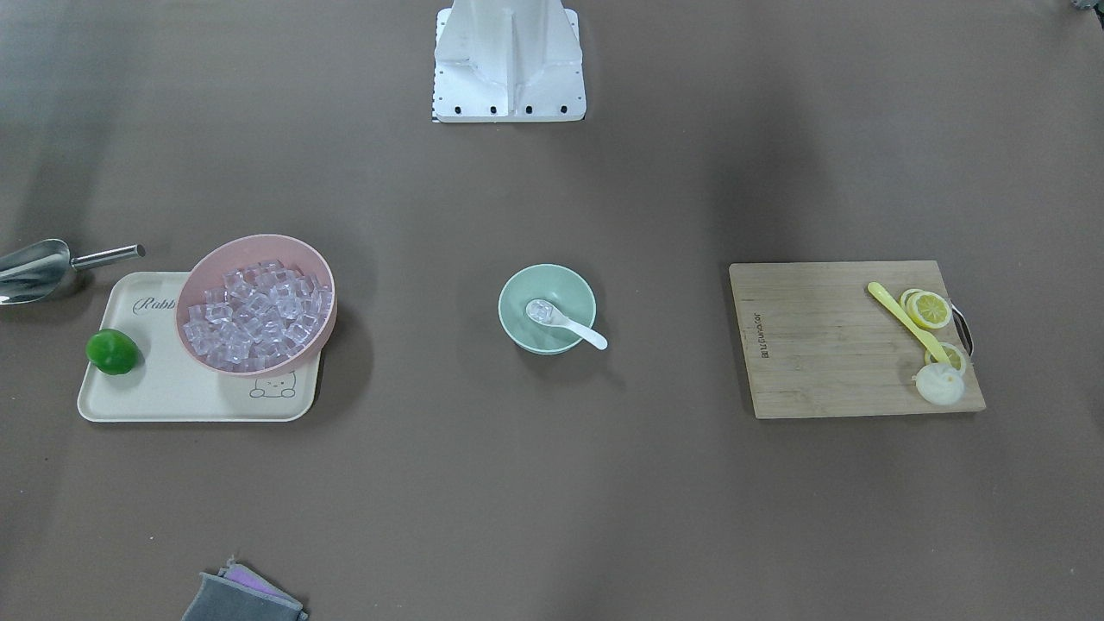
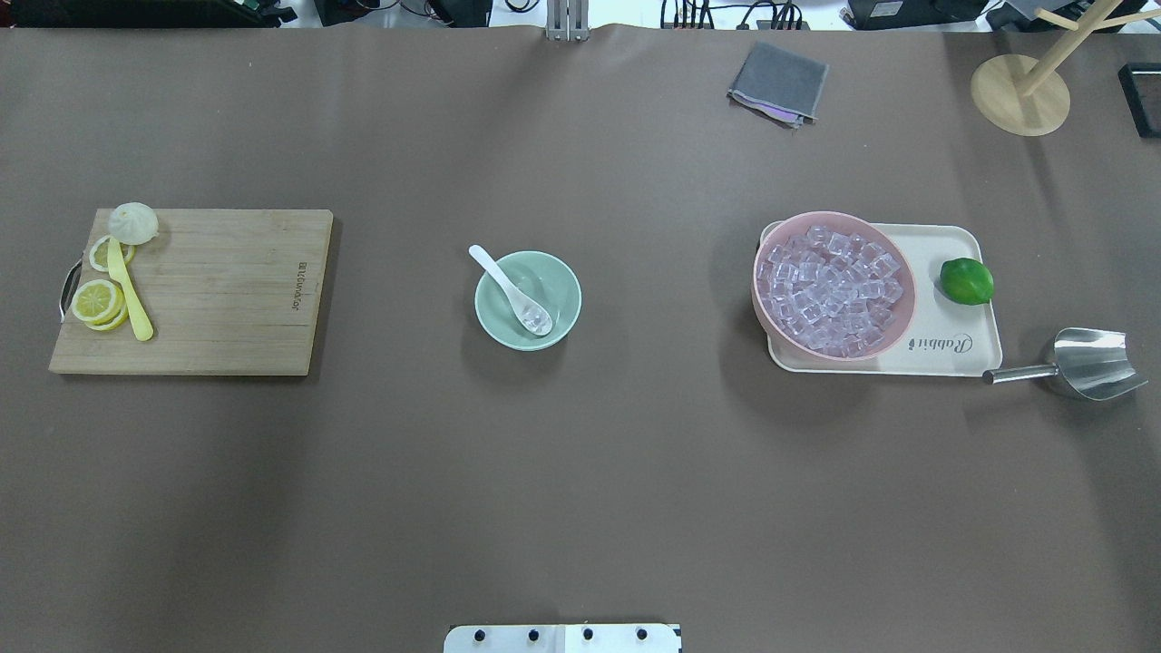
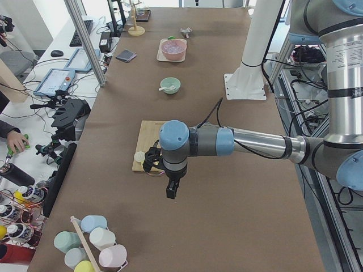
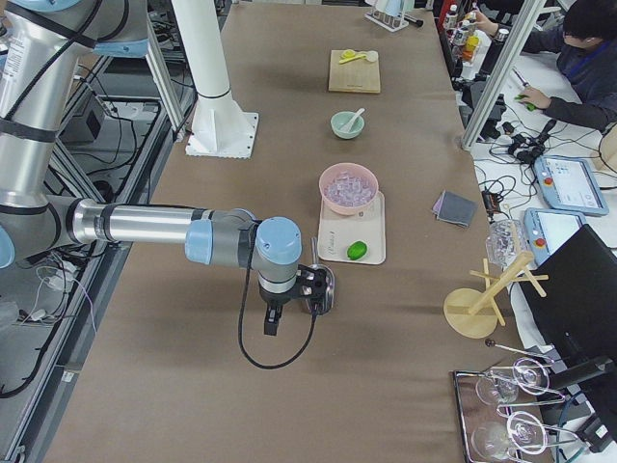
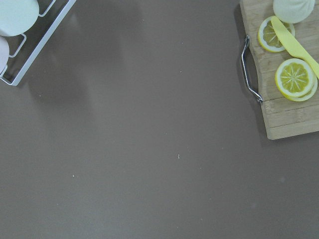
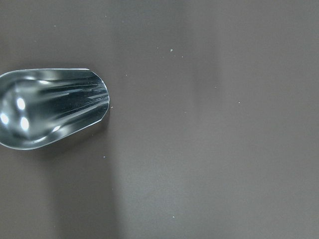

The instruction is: Put spoon and ice into bowl

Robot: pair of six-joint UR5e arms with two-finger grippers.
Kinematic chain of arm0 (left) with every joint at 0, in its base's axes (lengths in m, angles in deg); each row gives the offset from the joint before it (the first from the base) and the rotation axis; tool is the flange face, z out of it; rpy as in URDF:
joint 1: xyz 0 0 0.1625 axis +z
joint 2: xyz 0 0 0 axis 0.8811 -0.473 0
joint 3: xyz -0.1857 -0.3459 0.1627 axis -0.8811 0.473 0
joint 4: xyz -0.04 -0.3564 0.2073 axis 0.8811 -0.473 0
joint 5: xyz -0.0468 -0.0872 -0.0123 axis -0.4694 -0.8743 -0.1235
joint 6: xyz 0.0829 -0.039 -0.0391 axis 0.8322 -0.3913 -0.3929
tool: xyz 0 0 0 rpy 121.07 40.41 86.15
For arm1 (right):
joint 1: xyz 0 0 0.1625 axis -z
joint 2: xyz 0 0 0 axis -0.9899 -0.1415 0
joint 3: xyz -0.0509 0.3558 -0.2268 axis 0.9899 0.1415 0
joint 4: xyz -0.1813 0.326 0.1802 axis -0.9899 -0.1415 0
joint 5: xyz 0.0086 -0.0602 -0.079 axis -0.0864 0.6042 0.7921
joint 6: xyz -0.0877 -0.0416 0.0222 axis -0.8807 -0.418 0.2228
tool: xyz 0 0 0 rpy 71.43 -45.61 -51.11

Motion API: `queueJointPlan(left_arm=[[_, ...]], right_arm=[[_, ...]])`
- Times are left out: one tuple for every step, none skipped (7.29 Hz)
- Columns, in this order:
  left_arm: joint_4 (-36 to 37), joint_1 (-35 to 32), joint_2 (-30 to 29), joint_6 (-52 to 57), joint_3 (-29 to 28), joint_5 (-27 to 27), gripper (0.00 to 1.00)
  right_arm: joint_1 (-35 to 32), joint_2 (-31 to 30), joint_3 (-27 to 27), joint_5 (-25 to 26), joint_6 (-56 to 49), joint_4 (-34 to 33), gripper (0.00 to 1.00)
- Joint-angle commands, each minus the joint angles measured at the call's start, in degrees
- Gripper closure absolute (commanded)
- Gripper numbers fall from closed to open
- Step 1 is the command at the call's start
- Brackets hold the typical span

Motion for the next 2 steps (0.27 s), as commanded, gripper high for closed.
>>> queueJointPlan(left_arm=[[0.0,0.0,0.0,0.0,-0.2,0.0,0.01],[0.0,0.0,0.0,0.0,-0.1,0.0,0.01]], right_arm=[[0.0,0.1,0.0,0.0,0.0,0.1,0.00],[0.1,0.1,0.0,0.0,0.0,0.1,0.00]])
